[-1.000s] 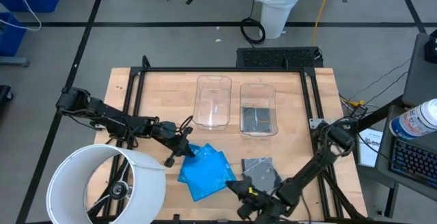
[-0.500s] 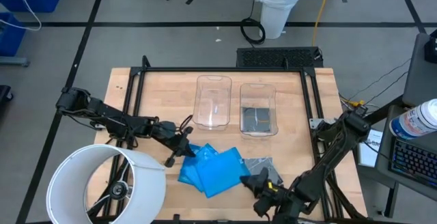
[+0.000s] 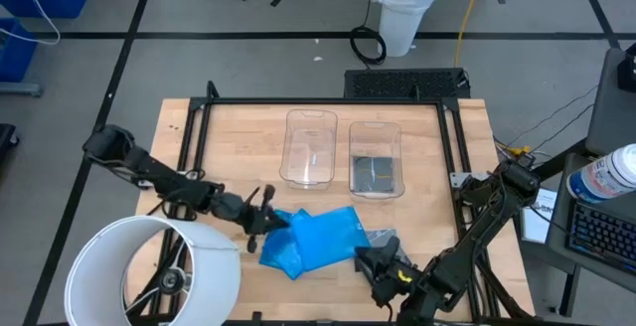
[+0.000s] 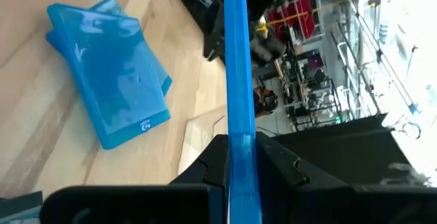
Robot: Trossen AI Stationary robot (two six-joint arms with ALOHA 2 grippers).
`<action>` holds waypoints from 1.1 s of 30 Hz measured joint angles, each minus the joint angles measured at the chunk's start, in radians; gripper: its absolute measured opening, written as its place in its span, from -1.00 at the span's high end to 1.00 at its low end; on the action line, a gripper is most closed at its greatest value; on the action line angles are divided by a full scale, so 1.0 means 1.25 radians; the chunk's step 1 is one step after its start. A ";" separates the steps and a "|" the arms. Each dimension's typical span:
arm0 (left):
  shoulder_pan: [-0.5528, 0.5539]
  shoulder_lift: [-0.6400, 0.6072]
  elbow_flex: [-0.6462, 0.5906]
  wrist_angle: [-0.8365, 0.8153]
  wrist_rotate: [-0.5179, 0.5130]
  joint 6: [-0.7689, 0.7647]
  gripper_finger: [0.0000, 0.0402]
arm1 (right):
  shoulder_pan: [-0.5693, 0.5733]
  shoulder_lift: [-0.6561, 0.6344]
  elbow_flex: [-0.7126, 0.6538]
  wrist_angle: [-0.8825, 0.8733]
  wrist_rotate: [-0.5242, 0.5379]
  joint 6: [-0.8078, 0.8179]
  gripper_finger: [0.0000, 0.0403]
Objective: Pick & place jewel cases by type
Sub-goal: Put the blue CD case into the left transparent bin
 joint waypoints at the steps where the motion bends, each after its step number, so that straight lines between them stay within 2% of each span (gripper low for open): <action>1: -0.012 0.000 0.000 0.000 -0.051 0.021 0.80 | 0.000 0.000 0.000 -0.017 0.000 0.020 0.82; 4: -0.041 0.000 0.000 0.014 -0.174 0.092 0.63 | 0.000 0.000 0.000 -0.050 -0.001 0.064 0.82; 7: -0.065 0.000 0.000 0.038 -0.220 0.158 0.43 | -0.001 0.000 0.000 -0.062 -0.002 0.089 0.82; 11: -0.087 0.000 0.000 0.087 -0.226 0.232 0.16 | -0.014 0.000 0.000 -0.062 -0.004 0.097 0.82; 18: -0.097 0.000 0.001 0.135 -0.180 0.328 -0.31 | -0.054 0.000 0.001 -0.057 -0.066 0.095 0.82; 21: -0.093 0.000 0.001 0.137 -0.122 0.336 -0.47 | -0.069 0.000 0.001 -0.040 -0.064 0.089 0.82; 25: -0.087 0.000 0.001 0.165 -0.109 0.320 -0.59 | -0.085 0.000 0.001 0.034 -0.065 0.023 0.82; 30: -0.083 0.000 0.001 0.210 -0.131 0.294 -0.61 | -0.110 0.005 0.001 0.143 -0.090 -0.079 0.82; 33: -0.083 0.000 0.001 0.201 -0.156 0.292 -0.61 | -0.121 0.005 0.001 0.154 -0.084 -0.094 0.82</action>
